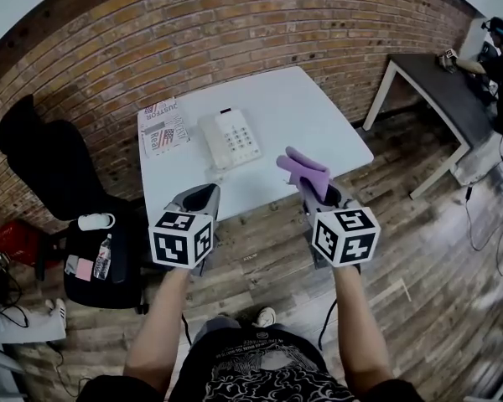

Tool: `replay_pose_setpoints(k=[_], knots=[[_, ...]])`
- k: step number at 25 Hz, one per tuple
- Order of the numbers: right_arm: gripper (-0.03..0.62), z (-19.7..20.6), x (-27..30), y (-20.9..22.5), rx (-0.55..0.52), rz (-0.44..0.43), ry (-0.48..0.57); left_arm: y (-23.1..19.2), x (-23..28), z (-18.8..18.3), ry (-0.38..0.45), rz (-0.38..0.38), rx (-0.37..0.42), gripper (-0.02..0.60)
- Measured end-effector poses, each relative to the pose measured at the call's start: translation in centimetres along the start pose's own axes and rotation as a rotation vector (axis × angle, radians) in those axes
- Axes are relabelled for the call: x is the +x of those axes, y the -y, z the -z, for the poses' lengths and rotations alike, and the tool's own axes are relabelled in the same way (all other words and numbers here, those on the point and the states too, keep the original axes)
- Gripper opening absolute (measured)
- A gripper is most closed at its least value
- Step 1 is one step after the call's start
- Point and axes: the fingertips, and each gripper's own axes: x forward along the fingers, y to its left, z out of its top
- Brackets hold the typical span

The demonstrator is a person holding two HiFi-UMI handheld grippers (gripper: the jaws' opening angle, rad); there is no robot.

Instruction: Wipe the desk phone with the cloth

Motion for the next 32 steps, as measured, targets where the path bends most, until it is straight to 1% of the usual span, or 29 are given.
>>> replay_pose_setpoints(k=[8, 16, 21, 32], knots=[[0.044, -1.1, 3.3, 1.1, -0.021, -0.036, -0.007, -2.5, 1.4, -0.3, 0.002, -0.042, -0.024, 0.008], [0.044, -1.9, 9.0, 2.5, -0.051, -0.072, -0.037, -5.8, 5.3, -1.0, 0.01, -0.07, -0.052, 0.008], [0.044, -2.1, 14.1, 3.4, -0.072, -0.104, -0.066, -8.7, 8.5, -1.4, 0.008, -0.093, -0.081, 0.008], [0.044, -2.8, 27.5, 5.4, -0.088, -0.157, -0.161, -16.7, 16.5, -2.5, -0.049, -0.121, -0.15, 0.008]])
